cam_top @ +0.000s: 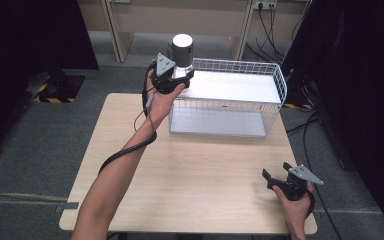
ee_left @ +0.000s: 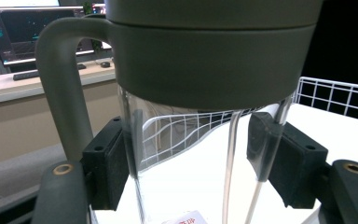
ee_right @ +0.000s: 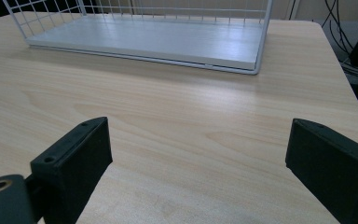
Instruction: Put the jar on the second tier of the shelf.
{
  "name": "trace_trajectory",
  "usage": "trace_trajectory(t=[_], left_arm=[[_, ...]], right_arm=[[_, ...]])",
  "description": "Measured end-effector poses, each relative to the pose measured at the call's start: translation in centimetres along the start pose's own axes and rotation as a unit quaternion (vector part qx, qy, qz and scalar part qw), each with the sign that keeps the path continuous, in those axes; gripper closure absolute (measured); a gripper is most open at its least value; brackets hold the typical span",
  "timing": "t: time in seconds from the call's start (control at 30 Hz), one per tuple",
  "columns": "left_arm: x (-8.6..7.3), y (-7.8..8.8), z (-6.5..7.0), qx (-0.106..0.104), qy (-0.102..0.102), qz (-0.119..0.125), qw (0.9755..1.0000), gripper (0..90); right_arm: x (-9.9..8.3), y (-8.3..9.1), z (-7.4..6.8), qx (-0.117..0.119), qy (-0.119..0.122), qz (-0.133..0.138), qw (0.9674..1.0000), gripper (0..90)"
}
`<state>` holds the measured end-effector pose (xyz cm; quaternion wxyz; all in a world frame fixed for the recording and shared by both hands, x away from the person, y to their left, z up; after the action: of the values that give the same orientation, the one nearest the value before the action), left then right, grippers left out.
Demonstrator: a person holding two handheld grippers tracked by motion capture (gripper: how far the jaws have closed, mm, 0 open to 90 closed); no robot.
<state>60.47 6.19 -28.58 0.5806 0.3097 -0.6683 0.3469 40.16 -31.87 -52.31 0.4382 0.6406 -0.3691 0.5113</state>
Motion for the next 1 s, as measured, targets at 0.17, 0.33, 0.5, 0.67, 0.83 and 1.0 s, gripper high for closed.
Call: trace_trajectory(t=[0.17, 0.33, 0.5, 0.67, 0.83, 1.0], left_arm=[[-0.5, -0.5, -0.2, 0.004, 0.000, -0.007, 1.0000, 30.2], [-0.8, -0.8, -0.4, 0.007, 0.007, -0.010, 0.9999, 30.2], [-1.2, -1.1, -0.6, 0.010, 0.008, -0.015, 0.9998, 30.2], [-1.6, -1.3, -0.7, 0.012, 0.011, -0.023, 0.9996, 30.2], [-1.9, -1.4, -0.8, 0.014, 0.016, -0.024, 0.9995, 30.2], [-1.9, -1.5, -0.9, 0.014, 0.023, -0.024, 0.9993, 30.2]], right_arm=[[0.0, 0.0, 0.0, 0.001, 0.001, 0.001, 1.0000, 7.2], [0.0, 0.0, 0.0, 0.001, 0.002, 0.000, 1.0000, 7.2], [0.0, 0.0, 0.0, 0.001, 0.002, 0.000, 1.0000, 7.2], [0.0, 0.0, 0.0, 0.001, 0.003, -0.001, 1.0000, 7.2], [0.0, 0.0, 0.0, 0.003, 0.002, -0.002, 1.0000, 7.2], [0.0, 0.0, 0.0, 0.003, 0.002, -0.002, 1.0000, 7.2]])
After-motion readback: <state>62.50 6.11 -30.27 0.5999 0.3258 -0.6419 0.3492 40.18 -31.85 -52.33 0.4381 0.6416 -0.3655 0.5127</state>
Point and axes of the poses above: each handheld gripper's, and its own axes: y roughly backward along the jaws, x roughly out of its top, z roughly to its right, the point moved 5 cm from there along -y, roughly forward along the jaws, and after that the axes turned 12 degrees about z, right-handed, at the moved point
